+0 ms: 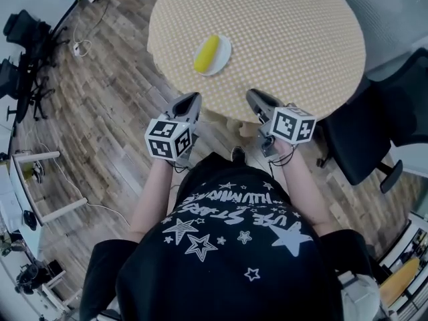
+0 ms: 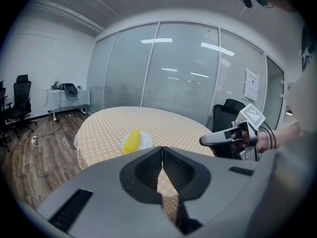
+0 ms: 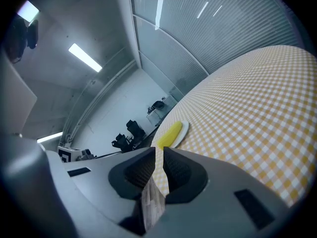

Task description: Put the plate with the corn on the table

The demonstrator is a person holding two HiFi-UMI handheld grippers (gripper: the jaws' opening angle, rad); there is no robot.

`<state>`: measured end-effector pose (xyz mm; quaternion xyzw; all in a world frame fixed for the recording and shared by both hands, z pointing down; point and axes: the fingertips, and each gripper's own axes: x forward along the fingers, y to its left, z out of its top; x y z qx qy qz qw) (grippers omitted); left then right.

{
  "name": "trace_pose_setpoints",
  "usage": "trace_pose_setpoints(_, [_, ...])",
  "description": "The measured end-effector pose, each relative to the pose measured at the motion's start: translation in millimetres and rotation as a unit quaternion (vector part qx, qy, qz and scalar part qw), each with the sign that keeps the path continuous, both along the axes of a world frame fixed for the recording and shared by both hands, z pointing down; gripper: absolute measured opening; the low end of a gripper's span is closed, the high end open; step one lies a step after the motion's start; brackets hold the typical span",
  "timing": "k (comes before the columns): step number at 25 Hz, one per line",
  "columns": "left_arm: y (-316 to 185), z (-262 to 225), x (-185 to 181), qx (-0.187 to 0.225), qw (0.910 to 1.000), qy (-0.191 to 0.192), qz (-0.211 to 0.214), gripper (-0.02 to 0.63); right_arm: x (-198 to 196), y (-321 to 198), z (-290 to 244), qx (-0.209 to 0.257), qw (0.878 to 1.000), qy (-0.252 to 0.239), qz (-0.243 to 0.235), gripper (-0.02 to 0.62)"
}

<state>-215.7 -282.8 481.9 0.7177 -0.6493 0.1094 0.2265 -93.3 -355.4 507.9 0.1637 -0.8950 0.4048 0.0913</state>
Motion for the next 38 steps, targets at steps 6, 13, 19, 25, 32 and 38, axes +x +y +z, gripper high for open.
trace_pose_setpoints(6, [20.9,-7.2,4.1,0.016,0.9998,0.005,0.006,0.009,-3.2,22.3,-10.0,0.016,1.0,0.004,0.004,0.058])
trace_pose_setpoints(13, [78.6,-9.9,7.2,0.013,0.9998,0.015,0.008,0.009,-4.8,79.1,-30.0,0.029,1.0,0.002,0.0,0.058])
trace_pose_setpoints(19, [118.0,-11.0,10.6,0.023,0.9995,0.019,0.003,0.009,2.5,117.4,-34.3,0.038,0.999,0.005,0.009,0.058])
trace_pose_setpoints(25, [155.7,-13.7,21.6,0.032,0.9992,0.023,0.009,0.009,17.0,153.2,-45.3,0.048,0.999,-0.006,0.021,0.057])
trace_pose_setpoints(32, [189.4,-21.3,42.6,0.047,0.9982,0.025,0.028,0.009,46.4,198.9,-51.8,0.063,0.998,0.003,0.032,0.057])
trace_pose_setpoints(38, [208.8,-23.2,74.4,0.045,0.9979,0.02,0.042,0.009,76.3,212.3,-56.8,0.067,0.997,0.001,0.044,0.057])
